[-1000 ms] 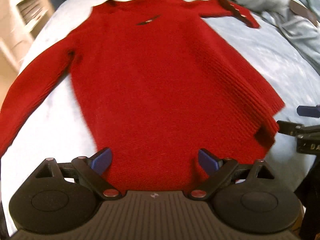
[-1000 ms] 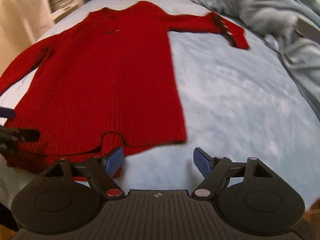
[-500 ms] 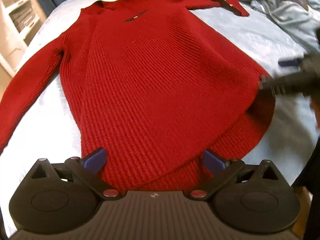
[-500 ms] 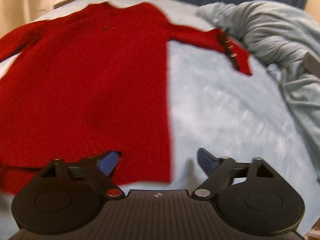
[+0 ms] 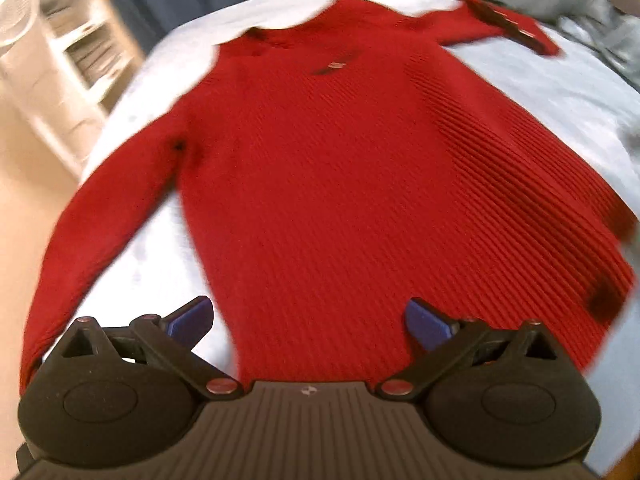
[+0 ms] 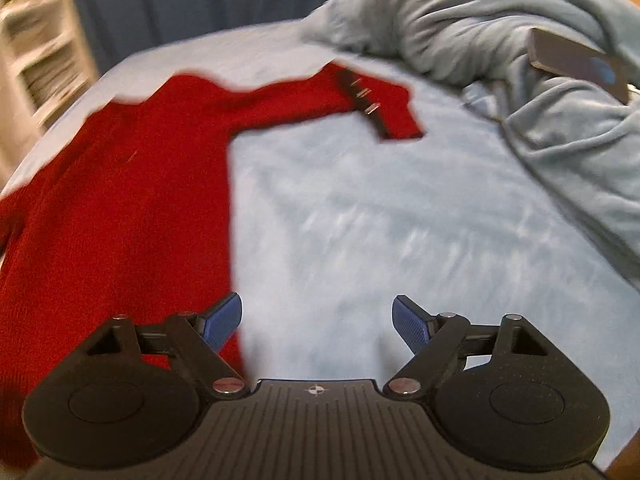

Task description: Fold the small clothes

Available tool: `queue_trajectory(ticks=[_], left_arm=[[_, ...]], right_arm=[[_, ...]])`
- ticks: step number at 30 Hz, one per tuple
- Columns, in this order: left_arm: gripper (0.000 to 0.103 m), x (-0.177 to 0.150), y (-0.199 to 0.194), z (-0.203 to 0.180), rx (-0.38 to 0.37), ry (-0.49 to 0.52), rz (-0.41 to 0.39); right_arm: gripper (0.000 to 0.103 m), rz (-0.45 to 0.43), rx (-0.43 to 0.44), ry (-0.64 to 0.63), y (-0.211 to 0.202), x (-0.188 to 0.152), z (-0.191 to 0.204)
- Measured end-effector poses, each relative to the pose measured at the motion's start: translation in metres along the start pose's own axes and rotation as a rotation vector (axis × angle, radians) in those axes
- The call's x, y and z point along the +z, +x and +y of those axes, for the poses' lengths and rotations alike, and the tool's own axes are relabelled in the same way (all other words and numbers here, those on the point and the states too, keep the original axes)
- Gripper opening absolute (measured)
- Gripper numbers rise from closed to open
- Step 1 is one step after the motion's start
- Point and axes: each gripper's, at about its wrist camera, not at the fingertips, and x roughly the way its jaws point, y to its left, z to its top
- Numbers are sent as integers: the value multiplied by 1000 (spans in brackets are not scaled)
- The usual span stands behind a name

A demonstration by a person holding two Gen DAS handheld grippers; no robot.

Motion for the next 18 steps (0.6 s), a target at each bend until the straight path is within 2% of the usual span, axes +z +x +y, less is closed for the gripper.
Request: queue_trajectory(ticks=[3,6,9,11,12,13,15,16,18], left_arm=[[102,13,-1,23,-38,-105,10],[102,14,-16,31,-72,-139,-21],[102,6,-28,23,-139,-124,-34],[102,-1,-33,10,-205,-87,-28],[102,-5,-36,2,-243,-58,-24],[102,-8,-37,-5,-273,-30,-22],[102,-12,-39,-22,-325,49,-23],[102,-13,-37,-31,-335,94,-26],[102,-13,-27,-46,-309,162,-39]], right_arm=[[84,33,119,-99,-17,-31,28],[88,18,170,-259,-24,-52,62],[89,22,94,-434,-11,-60,93],[87,4,35,-467,5,-53,103],[86,-6,1,-426,13,-40,102],[86,-6,5,-351,17,-25,97],[86,5,61,-174,22,4,80],[86,16,98,-85,25,19,70],[86,15,133,0,30,40,59]])
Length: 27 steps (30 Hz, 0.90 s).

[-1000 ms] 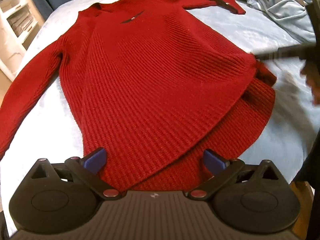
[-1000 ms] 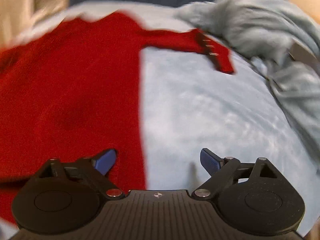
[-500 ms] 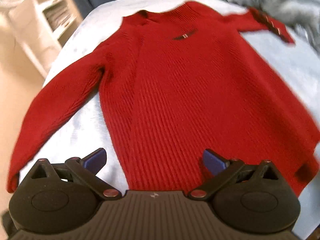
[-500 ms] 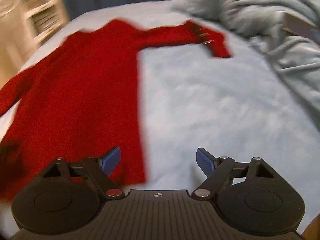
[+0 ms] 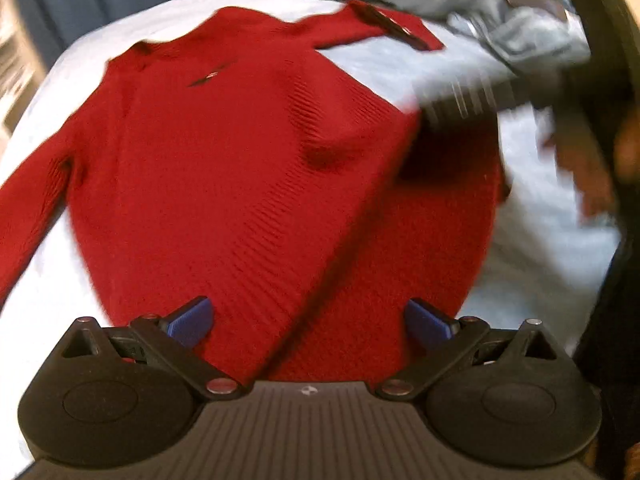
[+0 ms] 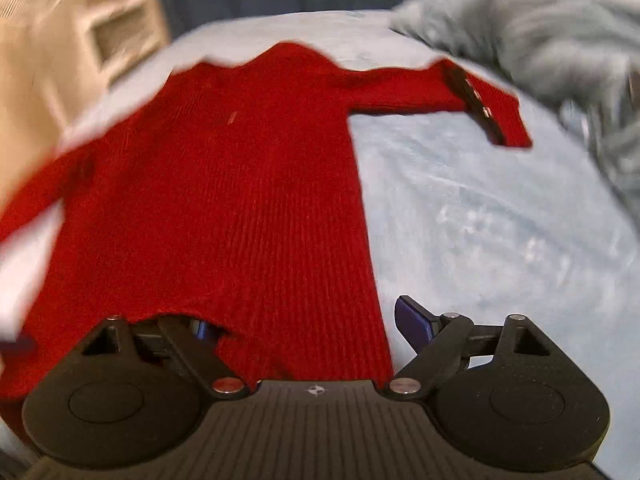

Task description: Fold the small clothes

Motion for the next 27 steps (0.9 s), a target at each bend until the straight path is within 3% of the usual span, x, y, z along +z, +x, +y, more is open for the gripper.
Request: queue_trajectory(ticks=[3,6,8,14,17,20,23,24,25,27], left_arm=[[102,11,20,7,139,-15,17],[102,21,11,52,130,-262,-20],[102,21,3,85,184,-377,-39],[103,17,-4,130,313,-416,-32],[103,24,-15,131,399,-409,-84],[103,30,-28,137,466,-417,-121],[103,35,-41,148,497,-452,-133],[103,36,-43,154,472,-469,-127],[103,35,-43,156,440,-484,-121],[103,34,-39,148,415,-465,-103]], right_arm=[[86,-45,-13,37,-2,18,-10],[86,-5,17,131,3,19,-32],[86,15,-2,178,10,11,-46],[88,74,-10,306,27,-14,-75],[89,77,-27,239,26,-32,-59],[87,63,-101,132,24,-46,-42],[75,11,-143,40,15,-60,-34],[59,-12,-116,34,12,-61,-34],[35,-17,-84,22,9,-60,-33],[8,-27,-79,-32,6,-54,-27]])
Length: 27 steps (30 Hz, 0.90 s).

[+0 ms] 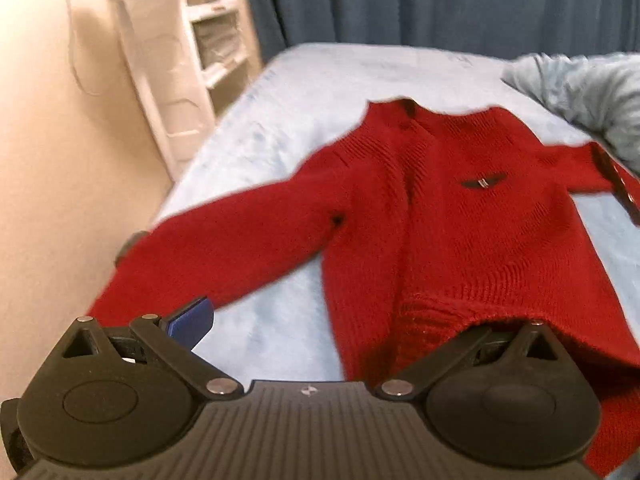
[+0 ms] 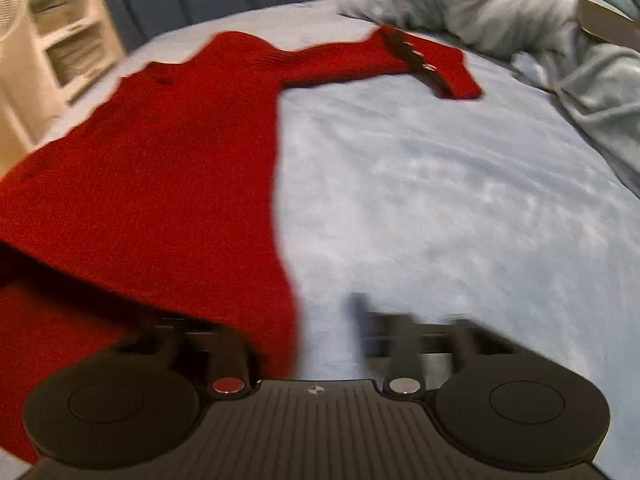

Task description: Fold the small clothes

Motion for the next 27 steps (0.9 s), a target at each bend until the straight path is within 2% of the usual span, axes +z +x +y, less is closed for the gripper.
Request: queue_trajectory(ticks=[3,5,7,9,11,13,14,18,21,23,24,25,27], left_arm=[[103,-21,-1,-16,16,60,23],[103,-39,4,-23,-23,76,58],[103,-54,5,-33,-73,88,80],[103,-66,2,-48,-128,107,94],[103,-78,0,-71,-95,151,96],[103,-92,1,-88,-18,209,104],[103,-99,0,-90,-6,211,108],[103,-117,-11,-80,79,194,78],[103,-134,-27,-77,92,251,47],[103,-143,-28,-75,61,239,79],[103,-147,-25,-72,22,194,139],[103,-150,-22,-68,-33,108,185],[103,-149,-16,-64,-82,-13,230]], right_arm=[[7,-77,-66,-72,-19,23,-3],[6,-157,-132,-53,-41,54,-28],[6,-196,-162,-9,-56,91,-59],[6,-243,-245,-47,-63,116,-75],[6,-273,-317,-66,-64,139,-92],[6,-249,-338,-39,-58,157,-108],[6,-225,-342,-26,-51,163,-115],[7,-174,-361,-30,-25,161,-123],[7,-154,-363,11,-12,150,-135],[7,-137,-363,44,-2,143,-139],[7,-128,-366,55,0,138,-139],[7,-118,-366,69,3,134,-141],[7,-86,-371,67,12,123,-139]])
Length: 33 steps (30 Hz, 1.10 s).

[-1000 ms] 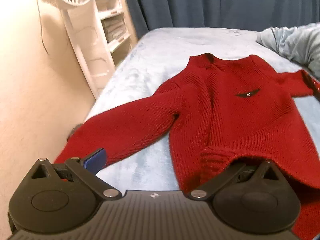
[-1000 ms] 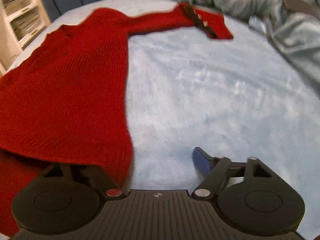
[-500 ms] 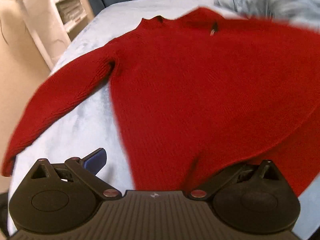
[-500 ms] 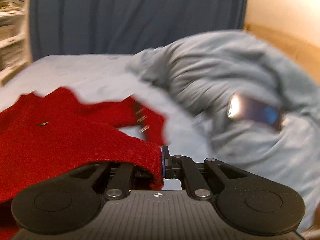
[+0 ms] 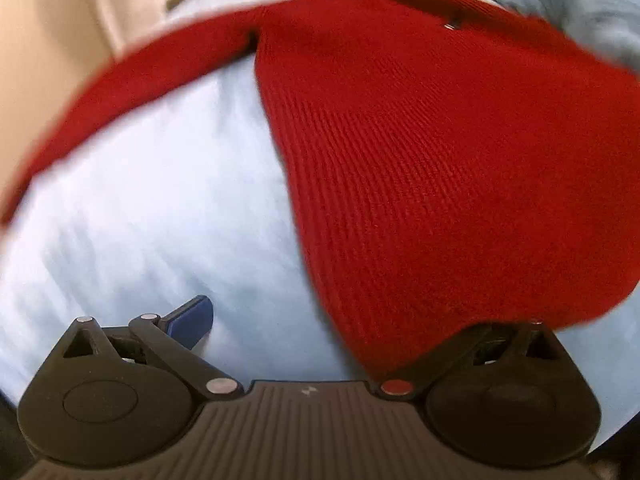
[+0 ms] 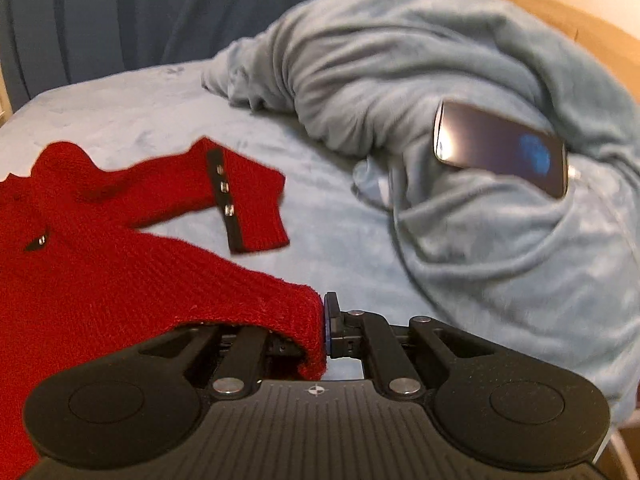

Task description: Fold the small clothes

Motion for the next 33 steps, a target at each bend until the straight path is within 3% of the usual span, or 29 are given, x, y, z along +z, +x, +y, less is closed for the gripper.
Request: queue_trajectory(ticks=[2,3,4,6,7,9,13,17,20,22,24,28,31,33], left_arm=[[96,7,2,-5,-8,22,-15],[72,11,1,-8,-23,54,-30],[35,13,-4,-12,-43,88,-46],[19,20,-10,-16,-51,129,-33],[15,22,-14,-12,-61,129,-24],[12,30,-27,7,-100,112,-27],[11,48,-79,53,-73,171,-130],[11,53,-124,84,-45,203,-209],[11,51,-103,92,-50,186,-144],[11,50,-88,91,-55,140,-95],[11,51,-78,89,-71,89,-53],[11,45,-74,97,-56,96,-45],[12,48,-64,104,-56,65,-9],[12,49,-59,103,-47,64,6]], right_arm=[[8,52,-4,-30,10,-14,5],[13,81,-13,-36,17,-21,6],[24,124,-16,-33,26,-31,5],[27,276,-12,-4,45,-50,1],[16,326,-4,32,49,-58,-4],[0,267,21,100,34,-61,-14],[0,42,25,74,-44,-44,-25],[0,-82,75,25,-120,-32,-44],[4,-23,147,-26,-131,-48,-43],[38,37,158,-65,-127,-71,-28],[53,45,160,-133,-122,-95,-10],[53,123,149,-213,-84,-121,17],[53,253,150,-238,-43,-121,30],[52,257,149,-273,-31,-121,36]])
